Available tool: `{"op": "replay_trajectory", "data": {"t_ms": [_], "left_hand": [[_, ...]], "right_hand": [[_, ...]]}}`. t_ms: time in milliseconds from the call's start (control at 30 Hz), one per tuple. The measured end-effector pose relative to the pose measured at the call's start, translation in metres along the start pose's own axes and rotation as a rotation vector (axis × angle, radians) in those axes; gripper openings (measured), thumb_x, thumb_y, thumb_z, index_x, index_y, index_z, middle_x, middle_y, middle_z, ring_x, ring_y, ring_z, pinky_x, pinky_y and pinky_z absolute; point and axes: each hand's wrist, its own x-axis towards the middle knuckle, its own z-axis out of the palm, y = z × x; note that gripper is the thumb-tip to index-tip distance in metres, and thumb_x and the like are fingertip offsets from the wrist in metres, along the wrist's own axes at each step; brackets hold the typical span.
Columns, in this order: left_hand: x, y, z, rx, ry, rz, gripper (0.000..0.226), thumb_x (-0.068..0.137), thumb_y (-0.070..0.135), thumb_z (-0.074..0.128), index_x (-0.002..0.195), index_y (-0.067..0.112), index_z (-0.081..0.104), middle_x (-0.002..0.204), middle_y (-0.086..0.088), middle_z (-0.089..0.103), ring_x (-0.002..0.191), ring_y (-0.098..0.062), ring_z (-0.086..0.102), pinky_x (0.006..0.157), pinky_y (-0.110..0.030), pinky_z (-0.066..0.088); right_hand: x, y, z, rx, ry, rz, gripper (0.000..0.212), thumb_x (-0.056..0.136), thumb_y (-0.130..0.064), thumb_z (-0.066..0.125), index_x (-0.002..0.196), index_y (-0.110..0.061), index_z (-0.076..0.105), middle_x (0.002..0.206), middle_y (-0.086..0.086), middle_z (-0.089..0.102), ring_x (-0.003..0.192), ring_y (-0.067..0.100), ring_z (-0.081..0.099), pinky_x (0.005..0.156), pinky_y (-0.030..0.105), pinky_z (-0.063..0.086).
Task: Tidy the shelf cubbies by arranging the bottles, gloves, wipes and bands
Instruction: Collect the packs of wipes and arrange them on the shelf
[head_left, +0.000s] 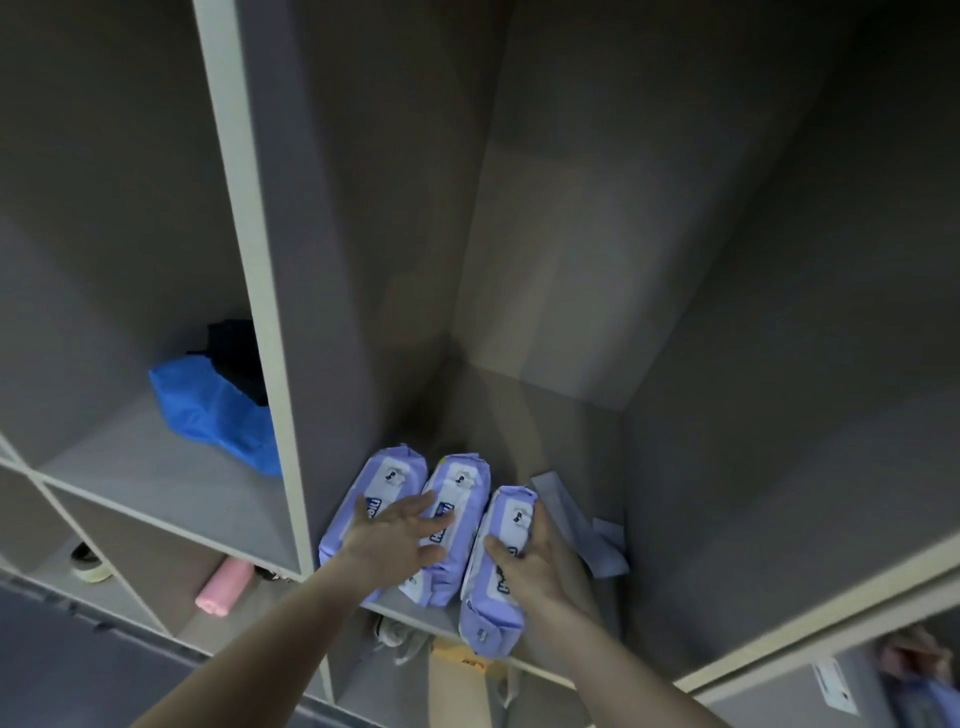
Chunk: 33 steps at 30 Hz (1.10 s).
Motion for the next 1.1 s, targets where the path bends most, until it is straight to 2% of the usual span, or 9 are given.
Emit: {"op": "replay_trajectory", "data": {"t_ms": [133,200,300,467,567,800,967,1033,1100], "left_hand": [[-0.004,0.004,-0.007,0.009,-0.03,-0.019,0.051,0.096,0.049,0.039,0.145,0.048,0.024,0.159,0.017,0.006,0.146,-0.003,0.005,0.114,-0.061,0.0],[-0.006,0.008,-0.018,0.06,-0.044,-0.008,0.049,0.097,0.047,0.038,0.145,0.043,0.028,0.159,0.014,0.009,0.147,-0.007,0.008,0.114,-0.06,0.008],[-0.015,0.021,-0.041,-0.091,0.168,0.001,0.044,0.097,0.041,0.045,0.141,0.036,0.042,0.157,0.009,0.023,0.142,-0.013,0.025,0.112,-0.04,0.028],[-0.048,0.048,-0.078,-0.632,0.394,0.018,0.047,0.091,0.028,0.061,0.137,0.025,0.05,0.152,0.002,0.036,0.136,-0.01,0.038,0.089,-0.009,0.027],[-0.061,0.062,-0.084,-0.593,0.396,0.033,0.052,0.089,0.034,0.063,0.138,0.028,0.048,0.153,0.002,0.033,0.137,-0.011,0.037,0.098,-0.018,0.03],[-0.073,0.121,-0.08,-0.607,0.405,0.152,0.057,0.083,0.032,0.071,0.135,0.021,0.052,0.149,-0.006,0.039,0.138,-0.015,0.036,0.105,-0.021,0.028],[-0.089,0.16,-0.068,-0.704,0.394,0.235,0.046,0.083,0.02,0.071,0.128,0.021,0.058,0.126,0.002,0.057,0.111,-0.007,0.055,0.094,-0.018,0.036],[-0.098,0.173,-0.059,-0.741,0.395,0.256,0.039,0.081,0.021,0.074,0.118,0.027,0.063,0.112,0.0,0.067,0.097,-0.009,0.064,0.09,-0.025,0.047],[-0.108,0.188,-0.05,-0.778,0.363,0.296,0.029,0.08,0.024,0.074,0.103,0.038,0.065,0.1,0.004,0.071,0.087,0.002,0.065,0.086,-0.018,0.05]], "right_hand": [[0.001,-0.003,-0.004,-0.019,-0.051,0.02,0.079,0.083,-0.026,0.072,0.147,-0.021,0.024,0.141,0.006,0.048,0.116,0.02,0.055,0.087,0.024,0.042],[0.001,-0.011,-0.01,-0.066,-0.072,0.034,0.089,0.082,-0.037,0.071,0.15,-0.023,0.016,0.148,0.003,0.038,0.127,0.021,0.048,0.098,0.029,0.042],[0.001,-0.037,-0.023,-0.018,-0.039,-0.035,0.091,0.08,-0.029,0.074,0.151,-0.026,0.016,0.15,0.003,0.036,0.132,0.02,0.042,0.105,0.031,0.038],[-0.03,-0.081,-0.062,0.16,-0.047,-0.138,0.074,0.085,-0.016,0.069,0.147,-0.027,0.03,0.134,0.008,0.05,0.11,0.011,0.051,0.073,0.008,0.042],[-0.06,-0.091,-0.081,0.172,-0.048,-0.192,0.071,0.085,-0.02,0.07,0.146,-0.03,0.034,0.13,0.007,0.052,0.108,0.011,0.054,0.078,0.012,0.04],[-0.115,-0.081,-0.108,0.204,-0.038,-0.246,0.07,0.085,-0.017,0.071,0.143,-0.036,0.036,0.125,-0.003,0.05,0.097,-0.007,0.053,0.068,-0.006,0.037],[-0.143,-0.059,-0.133,0.211,-0.002,-0.264,0.067,0.082,-0.022,0.073,0.136,-0.043,0.039,0.115,-0.012,0.052,0.104,-0.001,0.055,0.086,0.007,0.041],[-0.157,-0.051,-0.146,0.204,-0.001,-0.275,0.06,0.083,-0.021,0.073,0.13,-0.042,0.044,0.112,-0.01,0.056,0.103,0.001,0.057,0.092,0.014,0.044],[-0.17,-0.041,-0.162,0.225,0.015,-0.295,0.048,0.083,-0.015,0.072,0.121,-0.038,0.052,0.108,-0.006,0.061,0.102,0.005,0.059,0.097,0.021,0.046]]}}
